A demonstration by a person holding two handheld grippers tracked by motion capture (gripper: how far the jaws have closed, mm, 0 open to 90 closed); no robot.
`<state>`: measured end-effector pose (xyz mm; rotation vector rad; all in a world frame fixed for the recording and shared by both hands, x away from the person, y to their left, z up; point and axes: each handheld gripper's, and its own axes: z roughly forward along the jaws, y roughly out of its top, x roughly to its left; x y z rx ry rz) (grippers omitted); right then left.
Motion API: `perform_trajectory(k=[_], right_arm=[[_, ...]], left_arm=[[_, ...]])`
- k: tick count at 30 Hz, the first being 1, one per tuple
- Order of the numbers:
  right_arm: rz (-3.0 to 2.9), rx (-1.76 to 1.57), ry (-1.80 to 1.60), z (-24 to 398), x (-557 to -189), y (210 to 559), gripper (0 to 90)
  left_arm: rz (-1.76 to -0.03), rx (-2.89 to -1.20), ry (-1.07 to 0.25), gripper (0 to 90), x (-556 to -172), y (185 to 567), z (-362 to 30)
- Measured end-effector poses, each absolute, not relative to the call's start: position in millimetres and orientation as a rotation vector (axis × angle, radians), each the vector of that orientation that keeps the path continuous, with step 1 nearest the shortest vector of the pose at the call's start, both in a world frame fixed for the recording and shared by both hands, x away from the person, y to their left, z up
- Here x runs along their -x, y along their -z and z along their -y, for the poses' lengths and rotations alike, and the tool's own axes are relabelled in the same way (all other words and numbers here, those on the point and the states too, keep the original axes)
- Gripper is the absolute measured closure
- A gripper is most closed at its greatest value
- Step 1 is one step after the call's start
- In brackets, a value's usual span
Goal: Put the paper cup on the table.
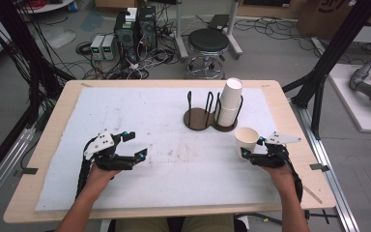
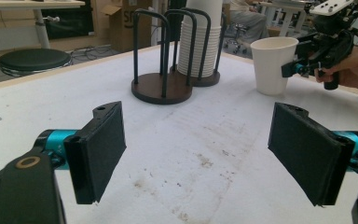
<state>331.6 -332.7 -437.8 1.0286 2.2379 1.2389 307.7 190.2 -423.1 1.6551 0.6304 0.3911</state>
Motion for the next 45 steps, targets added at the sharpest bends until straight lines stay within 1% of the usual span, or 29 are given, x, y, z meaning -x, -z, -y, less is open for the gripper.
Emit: perform_trajectory(k=[9,12,13,24,34,39,45], right_arm=[[-2.280,-0.989,-1.182,335.5,-323.3,437.1,28.4],[-2.278,-1.019,-1.182,334.7,-321.6,437.2,23.8],[-2.278,-1.030,-1.176,334.7,-321.0,436.8,20.6],[-2.239,-1.053,-1.212,345.6,-298.6,427.0,20.3],[-2.149,-1.053,-1.346,351.9,-269.9,404.4,20.4],[-2.074,-1.046,-1.416,353.5,-268.4,393.8,20.3],[-2.037,-1.006,-1.418,340.9,-271.3,388.2,20.3]], left_arm=[[-0.646,-1.658,-0.385,18.7,-309.2,423.8,-191.7],[-0.646,-1.657,-0.386,18.7,-309.2,423.7,-191.8],[-0.647,-1.656,-0.385,18.7,-309.0,423.8,-191.7],[-0.648,-1.647,-0.387,18.7,-308.4,422.4,-194.6],[-0.632,-1.635,-0.387,18.5,-306.8,419.7,-194.4],[-0.628,-1.616,-0.374,18.2,-306.6,419.0,-194.5],[-0.626,-1.600,-0.366,17.1,-305.3,418.2,-195.2]])
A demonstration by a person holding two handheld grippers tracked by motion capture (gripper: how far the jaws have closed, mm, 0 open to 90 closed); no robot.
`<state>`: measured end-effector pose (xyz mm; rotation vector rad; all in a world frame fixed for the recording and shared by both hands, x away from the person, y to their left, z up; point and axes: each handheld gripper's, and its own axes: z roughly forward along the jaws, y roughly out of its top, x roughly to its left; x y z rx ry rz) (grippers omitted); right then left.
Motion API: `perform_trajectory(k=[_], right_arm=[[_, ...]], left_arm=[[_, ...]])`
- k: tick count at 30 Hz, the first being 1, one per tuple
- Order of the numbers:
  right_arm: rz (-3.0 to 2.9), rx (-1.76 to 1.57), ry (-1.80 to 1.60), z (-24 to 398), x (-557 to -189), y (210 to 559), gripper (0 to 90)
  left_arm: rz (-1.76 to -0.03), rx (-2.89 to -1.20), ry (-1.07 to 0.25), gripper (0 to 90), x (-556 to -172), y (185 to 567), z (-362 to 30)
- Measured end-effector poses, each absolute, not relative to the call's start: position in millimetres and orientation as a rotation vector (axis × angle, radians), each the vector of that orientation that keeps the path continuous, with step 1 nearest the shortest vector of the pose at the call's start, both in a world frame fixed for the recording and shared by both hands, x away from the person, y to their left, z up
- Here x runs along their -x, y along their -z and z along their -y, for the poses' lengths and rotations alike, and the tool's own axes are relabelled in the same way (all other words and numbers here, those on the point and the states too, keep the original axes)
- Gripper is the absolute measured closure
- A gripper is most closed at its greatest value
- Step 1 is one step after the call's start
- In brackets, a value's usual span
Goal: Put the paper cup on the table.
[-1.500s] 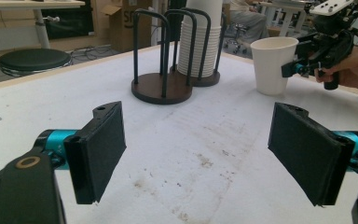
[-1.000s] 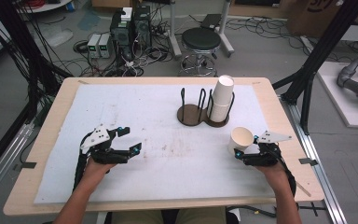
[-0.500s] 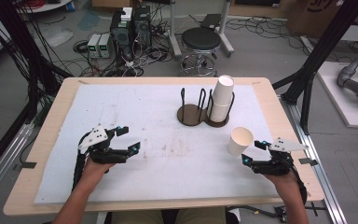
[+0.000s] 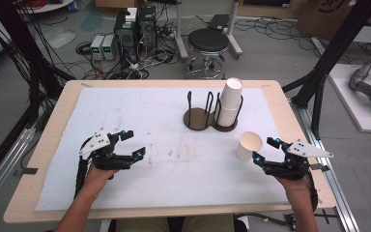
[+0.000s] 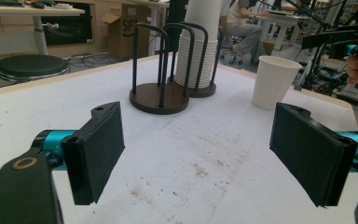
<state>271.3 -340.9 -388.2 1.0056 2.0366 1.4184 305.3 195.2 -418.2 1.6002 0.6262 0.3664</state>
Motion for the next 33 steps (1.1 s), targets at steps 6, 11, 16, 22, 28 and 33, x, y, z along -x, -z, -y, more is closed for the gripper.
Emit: perform_trajectory(k=[6,11,16,22,28,33], right_arm=[[-2.044,-0.954,-1.434,328.4,-273.4,380.8,20.4],[-2.066,-0.896,-1.434,316.6,-277.3,372.1,20.4],[-2.090,-0.857,-1.439,306.4,-278.3,364.5,20.4],[-2.107,-0.839,-1.426,298.3,-277.7,363.5,20.4],[-2.120,-0.838,-1.408,293.1,-273.6,365.4,20.4],[-2.118,-0.836,-1.412,292.2,-272.2,365.3,20.4]], left_arm=[[-0.622,-1.579,-0.364,17.0,-306.0,417.2,-196.1],[-0.630,-1.577,-0.370,17.0,-307.4,417.9,-197.4],[-0.636,-1.571,-0.386,17.0,-303.3,416.4,-201.2],[-0.632,-1.571,-0.403,17.0,-299.0,414.3,-204.1],[-0.619,-1.569,-0.413,17.2,-294.2,412.2,-203.2],[-0.615,-1.566,-0.418,17.2,-294.0,410.9,-203.0]])
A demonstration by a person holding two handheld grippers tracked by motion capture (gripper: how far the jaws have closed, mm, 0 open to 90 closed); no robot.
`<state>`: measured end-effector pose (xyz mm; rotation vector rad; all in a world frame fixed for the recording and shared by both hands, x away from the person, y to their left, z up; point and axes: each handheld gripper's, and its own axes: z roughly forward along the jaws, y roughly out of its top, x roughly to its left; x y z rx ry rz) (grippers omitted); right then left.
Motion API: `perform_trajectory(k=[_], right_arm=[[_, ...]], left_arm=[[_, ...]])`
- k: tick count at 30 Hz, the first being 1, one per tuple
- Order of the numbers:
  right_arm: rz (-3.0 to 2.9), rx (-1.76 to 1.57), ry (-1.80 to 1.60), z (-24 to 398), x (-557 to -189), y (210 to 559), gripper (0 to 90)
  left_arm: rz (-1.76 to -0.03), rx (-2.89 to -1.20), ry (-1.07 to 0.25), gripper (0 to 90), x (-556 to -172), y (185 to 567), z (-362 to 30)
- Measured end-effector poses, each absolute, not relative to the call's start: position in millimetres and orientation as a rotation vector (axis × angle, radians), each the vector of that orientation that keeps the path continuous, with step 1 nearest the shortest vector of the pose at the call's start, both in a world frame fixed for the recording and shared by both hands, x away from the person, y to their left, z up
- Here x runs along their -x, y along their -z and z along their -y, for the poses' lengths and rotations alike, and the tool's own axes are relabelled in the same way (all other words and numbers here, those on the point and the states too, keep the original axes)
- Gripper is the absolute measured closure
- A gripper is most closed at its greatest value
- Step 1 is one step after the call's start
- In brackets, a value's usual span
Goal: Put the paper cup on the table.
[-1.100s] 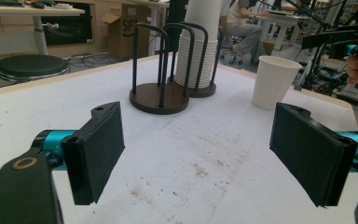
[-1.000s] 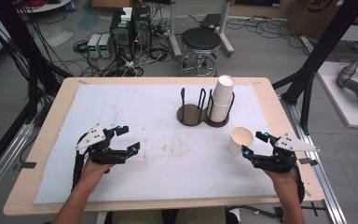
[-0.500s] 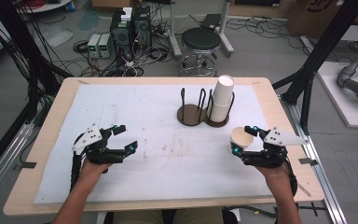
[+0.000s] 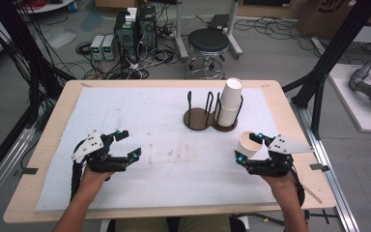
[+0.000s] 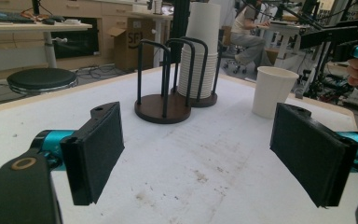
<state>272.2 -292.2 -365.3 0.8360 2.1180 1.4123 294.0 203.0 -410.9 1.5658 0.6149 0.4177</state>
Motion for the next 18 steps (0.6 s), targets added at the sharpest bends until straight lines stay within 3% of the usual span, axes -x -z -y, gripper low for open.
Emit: perform_trajectory(k=[18], right_arm=[[-2.123,-0.845,-1.413,294.8,-272.8,367.2,20.4]], left_arm=[[-0.616,-1.573,-0.418,17.3,-295.1,411.6,-201.8]])
